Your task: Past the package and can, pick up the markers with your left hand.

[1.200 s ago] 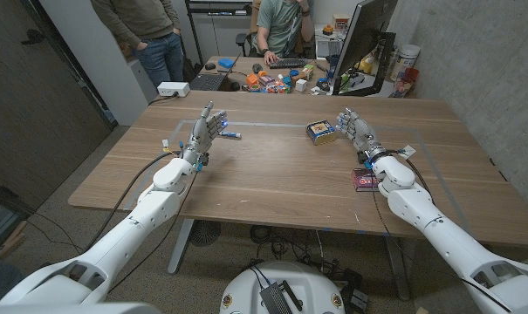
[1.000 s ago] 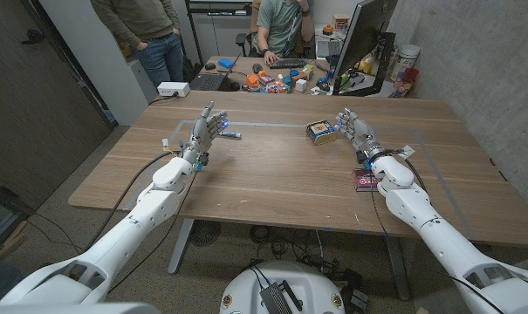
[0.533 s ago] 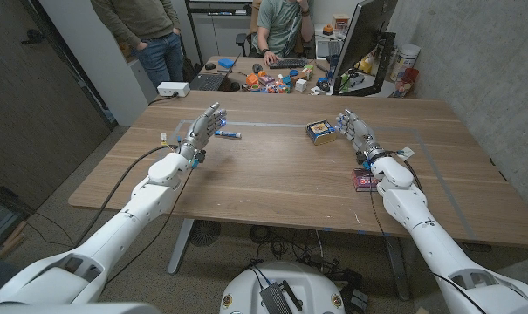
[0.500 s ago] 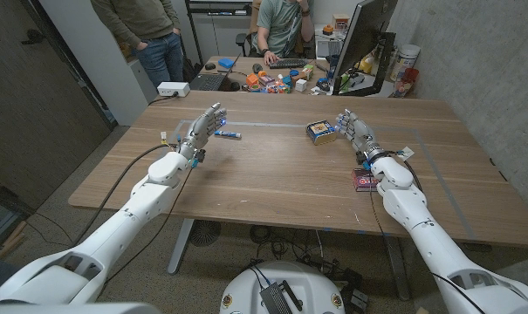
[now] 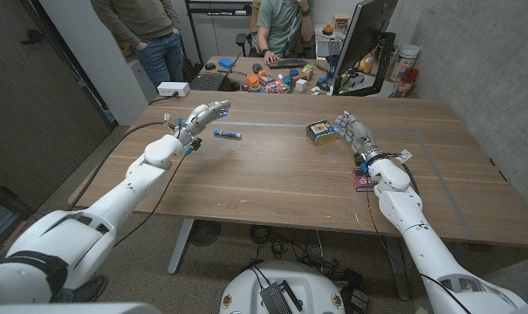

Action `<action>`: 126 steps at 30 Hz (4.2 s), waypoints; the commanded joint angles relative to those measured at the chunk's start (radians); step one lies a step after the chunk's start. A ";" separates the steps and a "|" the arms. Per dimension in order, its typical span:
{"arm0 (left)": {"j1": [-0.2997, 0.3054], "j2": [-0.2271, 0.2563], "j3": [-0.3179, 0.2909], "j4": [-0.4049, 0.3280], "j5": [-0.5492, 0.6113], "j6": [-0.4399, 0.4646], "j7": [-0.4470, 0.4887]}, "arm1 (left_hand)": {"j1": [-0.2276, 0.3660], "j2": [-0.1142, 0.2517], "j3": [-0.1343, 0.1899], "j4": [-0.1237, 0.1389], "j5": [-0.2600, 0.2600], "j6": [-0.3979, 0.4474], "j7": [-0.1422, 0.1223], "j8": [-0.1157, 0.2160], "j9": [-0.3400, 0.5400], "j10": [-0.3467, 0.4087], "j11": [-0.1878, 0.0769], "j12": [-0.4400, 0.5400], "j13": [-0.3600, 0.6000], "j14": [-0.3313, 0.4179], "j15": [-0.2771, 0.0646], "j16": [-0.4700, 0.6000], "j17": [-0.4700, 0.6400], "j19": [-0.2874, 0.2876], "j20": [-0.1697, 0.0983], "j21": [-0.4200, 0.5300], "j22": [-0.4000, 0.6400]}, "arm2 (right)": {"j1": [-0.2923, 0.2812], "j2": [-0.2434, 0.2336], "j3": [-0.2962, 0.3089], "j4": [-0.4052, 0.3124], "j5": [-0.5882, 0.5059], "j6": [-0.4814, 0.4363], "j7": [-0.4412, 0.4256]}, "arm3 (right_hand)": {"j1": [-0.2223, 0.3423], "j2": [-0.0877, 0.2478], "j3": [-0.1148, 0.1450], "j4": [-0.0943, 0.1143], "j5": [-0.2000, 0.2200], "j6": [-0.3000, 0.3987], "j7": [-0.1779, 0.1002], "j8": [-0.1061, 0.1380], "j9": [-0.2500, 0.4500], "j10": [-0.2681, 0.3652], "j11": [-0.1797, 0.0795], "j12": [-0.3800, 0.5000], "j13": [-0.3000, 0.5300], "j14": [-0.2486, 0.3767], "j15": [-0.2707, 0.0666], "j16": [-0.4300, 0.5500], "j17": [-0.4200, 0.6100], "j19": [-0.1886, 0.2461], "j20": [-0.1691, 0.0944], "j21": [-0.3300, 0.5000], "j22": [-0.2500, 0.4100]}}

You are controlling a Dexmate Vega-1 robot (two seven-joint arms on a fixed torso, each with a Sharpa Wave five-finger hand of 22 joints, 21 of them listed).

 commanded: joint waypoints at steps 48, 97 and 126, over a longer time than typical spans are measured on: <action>-0.405 0.339 0.421 -0.164 0.901 -0.042 0.045 | 0.272 -0.077 0.044 -0.040 0.041 0.033 -0.031 0.035 0.008 -0.028 0.020 0.015 0.033 -0.033 0.040 -0.009 0.011 -0.102 0.035 -0.012 0.003 | 0.144 0.184 -0.023 0.159 -0.244 0.250 -0.285 | -0.026 -0.022 -0.018 0.010 0.002 0.025 -0.014 0.013 0.005 0.025 -0.011 0.010 0.006 0.016 0.007 0.009 0.004 -0.019 0.014 -0.012 0.003; -0.326 0.203 0.403 -0.131 0.979 0.193 0.038 | 0.321 -0.080 0.002 -0.016 0.045 0.019 0.027 0.022 0.010 -0.093 0.079 0.036 0.087 -0.083 0.100 0.010 0.026 -0.152 0.062 -0.001 0.006 | 0.150 0.154 -0.009 0.170 -0.230 0.258 -0.247 | -0.058 -0.054 -0.051 0.014 0.003 0.040 -0.026 0.015 0.005 0.039 -0.020 0.012 0.006 0.030 0.009 0.010 0.003 -0.034 0.021 -0.019 0.003; -0.399 0.135 0.511 -0.043 1.071 0.233 0.010 | 0.315 -0.075 -0.010 -0.010 0.042 0.047 0.027 0.028 0.009 -0.069 0.077 0.051 0.098 -0.064 0.100 0.019 0.028 -0.141 0.060 0.007 0.007 | 0.194 0.159 0.023 0.315 -0.193 0.349 -0.224 | -0.062 -0.055 -0.059 0.012 0.007 0.042 -0.028 0.014 0.005 0.041 -0.018 0.012 0.006 0.031 0.009 0.009 0.002 -0.040 0.023 -0.020 0.003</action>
